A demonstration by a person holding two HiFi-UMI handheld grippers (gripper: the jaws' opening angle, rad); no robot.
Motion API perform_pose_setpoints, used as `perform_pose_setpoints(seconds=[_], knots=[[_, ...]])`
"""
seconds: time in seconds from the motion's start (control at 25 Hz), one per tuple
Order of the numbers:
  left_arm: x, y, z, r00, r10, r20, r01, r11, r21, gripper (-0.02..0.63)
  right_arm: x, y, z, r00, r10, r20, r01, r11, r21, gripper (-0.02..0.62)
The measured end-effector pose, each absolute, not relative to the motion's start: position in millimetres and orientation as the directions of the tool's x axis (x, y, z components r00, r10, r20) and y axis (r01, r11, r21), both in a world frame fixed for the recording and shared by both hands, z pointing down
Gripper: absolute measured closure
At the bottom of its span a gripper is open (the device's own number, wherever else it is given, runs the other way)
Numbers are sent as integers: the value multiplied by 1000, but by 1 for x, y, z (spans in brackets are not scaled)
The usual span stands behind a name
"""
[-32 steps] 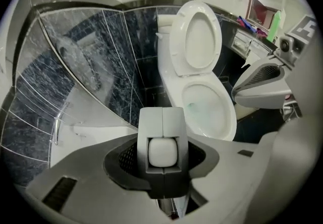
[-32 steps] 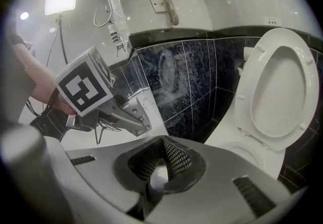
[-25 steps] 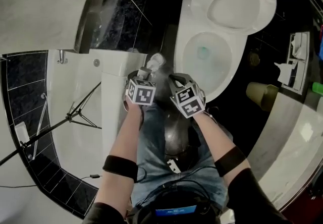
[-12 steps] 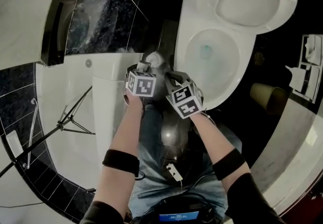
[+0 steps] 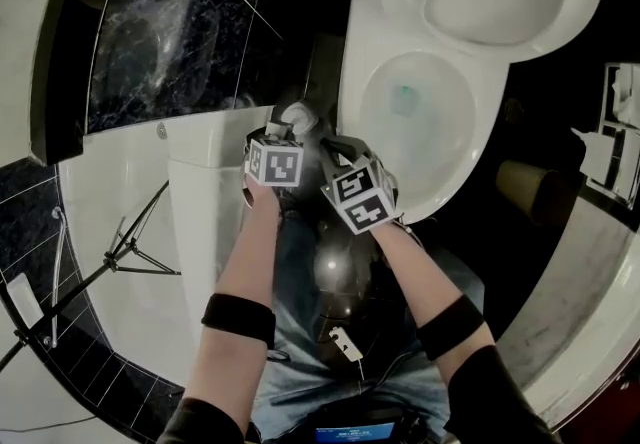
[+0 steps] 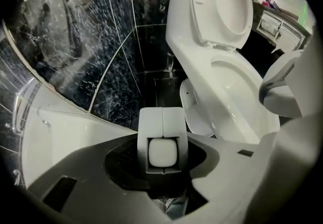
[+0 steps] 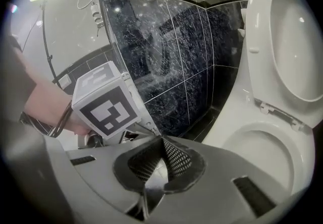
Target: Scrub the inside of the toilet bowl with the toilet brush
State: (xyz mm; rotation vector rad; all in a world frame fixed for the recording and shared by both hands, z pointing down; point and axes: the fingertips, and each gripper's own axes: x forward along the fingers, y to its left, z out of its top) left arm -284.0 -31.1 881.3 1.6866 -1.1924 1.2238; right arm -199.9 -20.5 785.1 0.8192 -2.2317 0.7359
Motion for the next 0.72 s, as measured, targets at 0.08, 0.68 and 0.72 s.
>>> perform_pose_setpoints(seconds=[0.08,0.68,0.72], knots=[[-284,-32,888,113,-261,959,-952,-304,29,427,-199,-22,789,-601,-352,718,-711,645,-279,589],[-284,-34,940,84,-257,963,-970,-244,19,428,-191,-30,814,-598,-367,713,-722,633,-280,589],[-284,-36,941,85,-261,962,-970,-241,20,426,-190,-31,816,-598,-369,712,-723,632,-279,589]])
